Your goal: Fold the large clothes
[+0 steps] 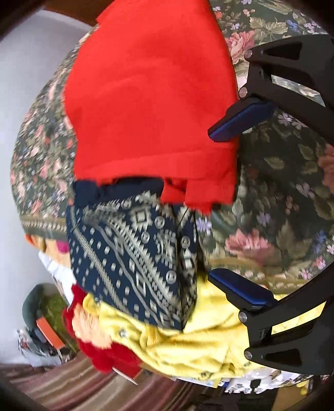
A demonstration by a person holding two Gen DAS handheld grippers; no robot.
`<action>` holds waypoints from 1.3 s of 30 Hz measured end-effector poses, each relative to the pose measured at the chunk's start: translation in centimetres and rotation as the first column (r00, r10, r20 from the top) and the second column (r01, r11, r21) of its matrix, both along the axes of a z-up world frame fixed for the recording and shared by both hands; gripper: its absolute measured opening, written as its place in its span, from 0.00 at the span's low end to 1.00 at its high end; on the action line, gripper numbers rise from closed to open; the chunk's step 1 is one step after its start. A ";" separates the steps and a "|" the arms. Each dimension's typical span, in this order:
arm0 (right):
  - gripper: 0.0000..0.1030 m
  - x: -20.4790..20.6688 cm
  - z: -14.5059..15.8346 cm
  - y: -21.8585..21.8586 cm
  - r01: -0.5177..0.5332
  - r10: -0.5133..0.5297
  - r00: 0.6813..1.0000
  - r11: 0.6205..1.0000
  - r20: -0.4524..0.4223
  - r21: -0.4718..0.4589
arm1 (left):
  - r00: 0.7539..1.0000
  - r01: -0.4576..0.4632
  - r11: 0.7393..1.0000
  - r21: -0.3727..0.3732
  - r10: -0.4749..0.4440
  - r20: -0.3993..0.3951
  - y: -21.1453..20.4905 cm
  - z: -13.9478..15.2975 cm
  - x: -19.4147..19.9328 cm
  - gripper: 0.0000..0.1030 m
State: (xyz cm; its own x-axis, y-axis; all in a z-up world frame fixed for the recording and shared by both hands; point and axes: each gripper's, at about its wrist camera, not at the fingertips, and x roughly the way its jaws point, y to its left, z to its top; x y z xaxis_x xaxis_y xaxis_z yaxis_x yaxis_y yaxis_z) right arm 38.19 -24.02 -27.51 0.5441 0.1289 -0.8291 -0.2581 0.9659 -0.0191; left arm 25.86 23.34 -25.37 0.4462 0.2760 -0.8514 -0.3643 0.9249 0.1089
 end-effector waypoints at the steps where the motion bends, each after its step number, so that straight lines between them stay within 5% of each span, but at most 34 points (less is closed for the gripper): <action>1: 0.94 -0.3 0.7 0.4 -0.009 0.009 1.000 1.000 0.019 0.002 | 1.000 -0.004 1.000 0.000 0.004 0.011 0.1 0.4 -0.3 0.97; 9: 0.94 -1.9 3.8 4.9 -0.100 0.095 0.990 0.994 0.107 0.036 | 0.992 0.030 0.995 -0.092 -0.018 0.121 -1.9 3.4 -1.9 0.97; 13: 0.94 -2.3 4.1 8.3 -0.161 0.152 0.981 0.985 0.118 0.064 | 0.988 0.047 0.966 -0.252 -0.008 0.153 -2.7 2.8 -1.8 0.97; 17: 0.94 -1.8 2.0 11.9 -0.213 0.209 0.976 0.975 0.062 0.068 | 0.991 0.040 0.877 -0.479 0.027 0.133 -3.1 0.1 -1.4 0.97; 21: 0.94 -0.3 -1.3 14.1 -0.234 0.235 0.972 0.971 -0.024 0.043 | 0.993 0.010 0.783 -0.622 0.066 0.100 -3.0 -2.9 -0.5 0.97; 32: 1.00 2.2 -4.6 14.8 -0.209 0.224 0.968 0.970 -0.113 0.128 | 0.959 0.034 0.623 -0.782 0.200 0.201 0.7 -6.4 5.6 0.96; 36: 1.00 2.2 -4.5 15.0 -0.205 0.220 0.969 0.970 -0.114 0.127 | 0.945 -0.012 0.609 -0.793 0.267 0.190 2.3 -7.3 7.6 0.83; 39: 1.00 2.0 -4.2 15.2 -0.199 0.212 0.971 0.973 -0.112 0.113 | 0.934 -0.054 0.630 -0.775 0.307 0.185 2.6 -7.1 8.4 0.47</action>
State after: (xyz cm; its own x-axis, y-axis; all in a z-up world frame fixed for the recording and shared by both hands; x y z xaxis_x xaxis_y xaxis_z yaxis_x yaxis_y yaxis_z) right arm 40.17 -8.80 -31.68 0.3920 0.3132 -0.8650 -0.4456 0.8872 0.1193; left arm 34.22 25.97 -32.47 0.7033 -0.2967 -0.6460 -0.4287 0.5480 -0.7183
